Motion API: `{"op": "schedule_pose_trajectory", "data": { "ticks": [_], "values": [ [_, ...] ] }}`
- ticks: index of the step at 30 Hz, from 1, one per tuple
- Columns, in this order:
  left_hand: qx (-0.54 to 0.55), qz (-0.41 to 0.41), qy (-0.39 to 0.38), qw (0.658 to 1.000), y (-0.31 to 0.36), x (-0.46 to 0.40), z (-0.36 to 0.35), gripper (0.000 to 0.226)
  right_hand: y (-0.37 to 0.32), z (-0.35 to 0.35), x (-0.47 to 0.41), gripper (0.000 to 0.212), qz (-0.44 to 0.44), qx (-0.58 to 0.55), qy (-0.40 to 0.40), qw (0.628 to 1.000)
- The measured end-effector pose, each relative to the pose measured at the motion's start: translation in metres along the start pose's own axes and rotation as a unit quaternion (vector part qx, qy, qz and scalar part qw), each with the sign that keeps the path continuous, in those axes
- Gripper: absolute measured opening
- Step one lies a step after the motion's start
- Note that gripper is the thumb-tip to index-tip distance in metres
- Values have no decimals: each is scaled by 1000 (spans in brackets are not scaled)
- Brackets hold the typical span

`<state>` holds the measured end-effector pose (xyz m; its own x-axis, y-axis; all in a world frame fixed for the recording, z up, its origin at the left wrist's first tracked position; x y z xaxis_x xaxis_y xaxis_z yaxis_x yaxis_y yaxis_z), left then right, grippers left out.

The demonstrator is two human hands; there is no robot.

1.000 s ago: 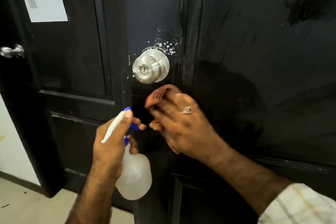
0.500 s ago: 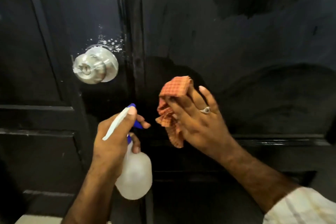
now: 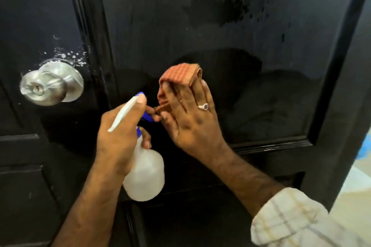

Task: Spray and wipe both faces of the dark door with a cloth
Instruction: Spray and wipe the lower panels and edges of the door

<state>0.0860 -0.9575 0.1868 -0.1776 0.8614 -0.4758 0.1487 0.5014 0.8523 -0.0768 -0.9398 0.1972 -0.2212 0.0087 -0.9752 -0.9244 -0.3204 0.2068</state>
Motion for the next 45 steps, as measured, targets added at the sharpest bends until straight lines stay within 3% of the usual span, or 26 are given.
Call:
{"op": "schedule_pose_trajectory", "data": {
  "ticks": [6, 8, 11, 14, 17, 20, 24, 29, 32, 34, 37, 41, 43, 45],
  "values": [
    [-23, 43, -29, 998, -18, 11, -16, 49, 65, 31, 97, 56, 67, 56, -18, 996],
    [-17, 51, -51, 997, -23, 13, -38, 50, 120, 55, 104, 60, -1, 76, -8, 997],
    [-22, 59, -87, 994, -27, 18, -71, 50, 193, 77, 89, 62, -182, 102, 22, 978],
    [-23, 67, -106, 992, -28, 21, -91, 49, 197, 72, 51, 61, -276, 115, 88, 950],
    [-21, 63, -100, 993, -29, 19, -93, 50, 142, 49, 27, 53, -183, 89, 91, 975],
    [-31, 57, -100, 993, -31, 20, -95, 50, 98, 37, 49, 54, -74, 42, 18, 996],
    [-28, 55, -122, 991, -37, 25, -119, 51, 124, 52, 115, 56, 6, 67, -27, 997],
    [-33, 69, -161, 984, -48, 37, -175, 50, 226, 96, 151, 66, -157, 114, -37, 980],
    [-38, 78, -181, 980, -41, 40, -212, 49, 265, 106, 116, 71, -294, 114, 4, 949],
    [-34, 84, -181, 979, -31, 38, -233, 48, 269, 102, 75, 72, -319, 116, 44, 940],
    [-23, 73, -158, 985, -18, 33, -249, 49, 248, 84, 32, 63, -218, 108, 30, 969],
    [-29, 62, -168, 983, -26, 35, -250, 49, 227, 86, 72, 59, -45, 78, -20, 996],
    [-36, 65, -169, 983, -32, 36, -249, 49, 237, 96, 122, 59, -14, 108, -40, 993],
    [-41, 63, -165, 983, -33, 35, -253, 48, 261, 109, 164, 63, -56, 157, -77, 983]
  ]
}}
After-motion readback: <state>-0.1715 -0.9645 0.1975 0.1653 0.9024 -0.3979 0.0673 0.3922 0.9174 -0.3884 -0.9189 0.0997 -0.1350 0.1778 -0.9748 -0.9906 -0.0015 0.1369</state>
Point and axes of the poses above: each hand's wrist, its own x-axis away from the middle knuckle, its own z-axis out of the back of the hand, y = z × x, the point moved 8 cm from there along -x, towards the middle knuckle, and after that the axes turned 7 degrees about y, right-handed, at the moved point
